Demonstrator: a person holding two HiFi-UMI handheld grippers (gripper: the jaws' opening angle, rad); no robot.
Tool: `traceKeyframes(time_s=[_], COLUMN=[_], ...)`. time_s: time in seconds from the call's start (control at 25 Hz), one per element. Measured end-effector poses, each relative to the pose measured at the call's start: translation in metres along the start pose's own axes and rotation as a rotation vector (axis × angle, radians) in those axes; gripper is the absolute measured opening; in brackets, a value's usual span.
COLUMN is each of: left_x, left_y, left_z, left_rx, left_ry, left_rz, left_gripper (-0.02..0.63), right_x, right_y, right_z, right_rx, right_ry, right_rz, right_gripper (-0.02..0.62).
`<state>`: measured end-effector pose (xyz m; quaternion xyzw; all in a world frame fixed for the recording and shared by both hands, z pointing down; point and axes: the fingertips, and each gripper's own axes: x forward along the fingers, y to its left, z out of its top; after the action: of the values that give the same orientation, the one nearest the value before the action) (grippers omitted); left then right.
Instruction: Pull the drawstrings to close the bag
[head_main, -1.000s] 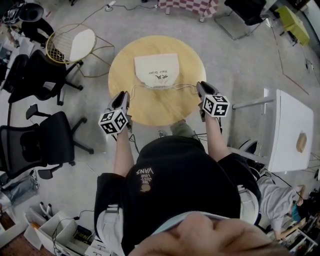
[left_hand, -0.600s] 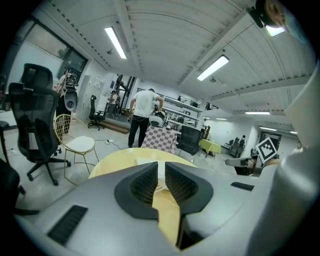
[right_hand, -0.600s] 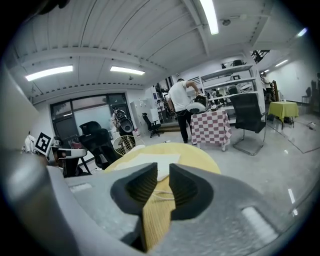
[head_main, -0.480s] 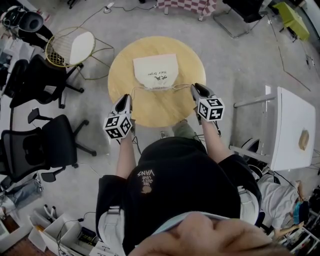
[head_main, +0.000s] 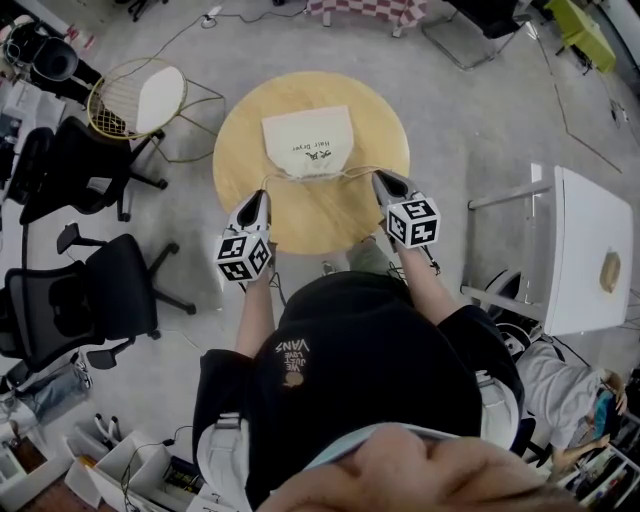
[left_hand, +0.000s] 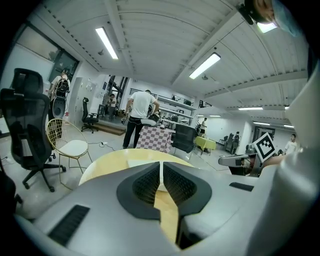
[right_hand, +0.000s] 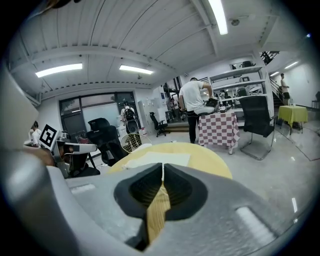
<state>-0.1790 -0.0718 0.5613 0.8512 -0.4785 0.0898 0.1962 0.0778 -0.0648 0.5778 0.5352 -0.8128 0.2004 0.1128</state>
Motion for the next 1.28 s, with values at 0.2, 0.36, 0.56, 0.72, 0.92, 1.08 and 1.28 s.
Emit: traceKeyframes(time_s=[0.2, 0.36, 0.56, 0.72, 0.92, 1.08, 1.28], left_x=[0.003, 0.005, 0.003, 0.0, -0.003, -0.004, -0.004], left_y=[-0.008, -0.014, -0.017, -0.015, -0.012, -0.01, -0.011], left_z=[-0.002, -0.001, 0.003, 0.005, 0.013, 0.022, 0.03], left_rx=[0.005, 0.016, 0.032, 0.04, 0.059, 0.079, 0.088], left_ry=[0.003, -0.012, -0.027, -0.033, -0.045, -0.058, -0.074], left_rz=[-0.024, -0.033, -0.038, -0.037, -0.037, -0.034, -0.04], left_gripper=[0.026, 0.02, 0.012, 0.012, 0.012, 0.012, 0.012], right_x=[0.001, 0.001, 0.0, -0.001, -0.001, -0.003, -0.007], right_y=[0.012, 0.018, 0.026, 0.027, 0.032, 0.033, 0.032], right_z=[-0.002, -0.001, 0.001, 0.005, 0.016, 0.028, 0.041], right_rx=[-0.011, -0.033, -0.055, -0.061, -0.069, -0.062, -0.065], right_ry=[0.0, -0.014, -0.038, -0.055, -0.075, -0.101, -0.126], right_rz=[0.019, 0.019, 0.017, 0.017, 0.022, 0.024, 0.019], right_gripper=[0.002, 0.0, -0.002, -0.002, -0.002, -0.002, -0.003])
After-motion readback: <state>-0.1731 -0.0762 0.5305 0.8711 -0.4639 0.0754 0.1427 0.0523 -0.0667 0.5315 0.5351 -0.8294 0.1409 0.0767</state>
